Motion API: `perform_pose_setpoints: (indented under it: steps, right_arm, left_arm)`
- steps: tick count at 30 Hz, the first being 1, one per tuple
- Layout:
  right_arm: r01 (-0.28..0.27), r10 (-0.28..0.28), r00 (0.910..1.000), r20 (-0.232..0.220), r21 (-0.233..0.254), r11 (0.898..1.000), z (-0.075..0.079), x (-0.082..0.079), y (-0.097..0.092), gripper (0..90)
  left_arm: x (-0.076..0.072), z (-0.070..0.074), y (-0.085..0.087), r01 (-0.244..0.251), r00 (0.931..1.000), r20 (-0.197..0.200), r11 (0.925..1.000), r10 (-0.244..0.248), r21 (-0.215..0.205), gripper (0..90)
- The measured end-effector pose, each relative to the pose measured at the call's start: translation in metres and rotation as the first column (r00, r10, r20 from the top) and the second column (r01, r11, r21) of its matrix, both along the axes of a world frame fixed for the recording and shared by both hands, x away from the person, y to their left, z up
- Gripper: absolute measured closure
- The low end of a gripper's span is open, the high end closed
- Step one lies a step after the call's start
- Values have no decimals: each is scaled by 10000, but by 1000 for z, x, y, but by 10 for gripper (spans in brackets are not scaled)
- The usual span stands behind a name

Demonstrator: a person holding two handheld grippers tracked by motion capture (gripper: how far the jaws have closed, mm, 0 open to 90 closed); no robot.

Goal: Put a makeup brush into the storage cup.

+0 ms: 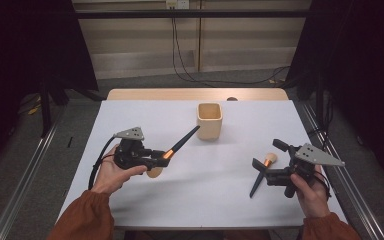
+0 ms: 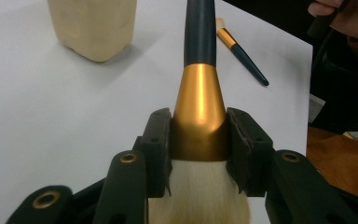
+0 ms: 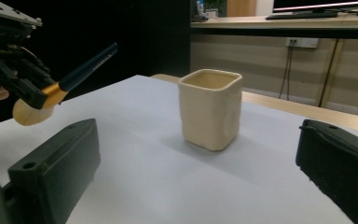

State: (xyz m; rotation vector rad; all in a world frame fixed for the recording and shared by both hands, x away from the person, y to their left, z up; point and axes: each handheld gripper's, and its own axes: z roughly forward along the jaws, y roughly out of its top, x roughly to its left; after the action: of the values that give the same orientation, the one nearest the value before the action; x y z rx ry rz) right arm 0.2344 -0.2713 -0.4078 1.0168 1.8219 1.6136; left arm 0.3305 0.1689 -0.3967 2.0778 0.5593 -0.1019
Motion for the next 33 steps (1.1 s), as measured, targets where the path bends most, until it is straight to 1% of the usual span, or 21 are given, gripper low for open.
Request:
perform_pose_setpoints:
  steps: [3,4,8,10,12,13,15,16,17,20,21,22,24,25,26,27,28,29,30,32,33]
  right_arm:
    - [-377,376,9993,-72,-166,9991,0,4,8,0]
    - [-632,630,9979,-123,-226,9977,1,5,11,0]
    - [-1196,1188,9927,-203,-449,9918,4,10,22,0]
    - [-1321,1310,9911,-240,-517,9899,6,12,24,0]
    - [-1564,1548,9875,-299,-655,9855,9,15,29,0]
    - [-1661,1641,9859,-334,-695,9837,10,16,30,0]
    - [-1883,1848,9817,-456,-930,9777,10,19,34,0]
    - [-2017,1967,9787,-593,-939,9749,11,21,36,0]
    - [-2222,2148,9733,-805,-970,9702,11,24,38,0]
    - [-2614,2496,9619,-1115,-1079,9592,12,29,41,0]
    - [-2682,2551,9596,-1188,-1110,9570,12,30,42,0]
    - [-2778,2634,9565,-1257,-1156,9537,13,31,43,0]
    - [-2995,2796,9485,-1487,-1343,9446,16,34,46,0]
    - [-3138,2900,9425,-1662,-1407,9390,17,35,47,0]
    - [-3379,3082,9319,-1913,-1485,9294,19,37,48,0]
    - [-3529,3194,9247,-2070,-1521,9232,20,38,49,0]
    - [-3767,3351,9128,-2334,-1646,9116,22,41,51,0]
    - [-3852,3401,9081,-2443,-1688,9073,23,42,51,2]
    - [-4056,3539,8977,-2625,-1784,8965,24,44,53,3]
    - [-4280,3677,8861,-2821,-1940,8827,26,47,56,4]
    - [-4358,3723,8817,-2897,-1984,8779,27,48,57,5]
  left_arm:
    - [-2,1,-4,174,9998,49,9998,-175,120,621]
    - [-3,2,-5,218,9997,58,9997,-219,111,621]
    - [-4,5,-10,430,9990,122,9987,-433,261,622]
    - [-4,8,-14,580,9981,192,9974,-588,428,622]
    - [-5,9,-18,702,9974,154,9964,-710,475,622]
    - [-5,11,-20,822,9964,179,9947,-834,619,622]
    - [-6,12,-23,904,9955,219,9937,-920,657,622]
    - [-6,13,-26,1036,9941,227,9917,-1056,767,622]
    - [-6,14,-27,1037,9940,265,9912,-1062,818,622]
    - [-7,16,-31,1169,9924,272,9886,-1199,951,622]
    - [-7,17,-32,1193,9920,287,9879,-1227,989,622]
    - [-7,18,-34,1194,9915,375,9865,-1243,1121,622]
    - [-7,20,-36,1265,9905,377,9842,-1321,1238,622]
    - [-8,21,-38,1290,9902,369,9836,-1346,1264,622]
    - [-7,21,-39,1351,9893,363,9818,-1410,1331,622]
    - [-7,23,-41,1442,9876,403,9785,-1516,1473,622]
    - [-7,23,-41,1466,9874,381,9778,-1539,1495,622]
    - [-7,23,-43,1543,9858,406,9747,-1628,1615,622]
    - [-6,23,-43,1609,9847,388,9722,-1698,1698,622]
    - [-6,24,-45,1603,9850,342,9708,-1689,1785,622]
    - [-6,24,-47,1709,9832,305,9668,-1798,1899,622]
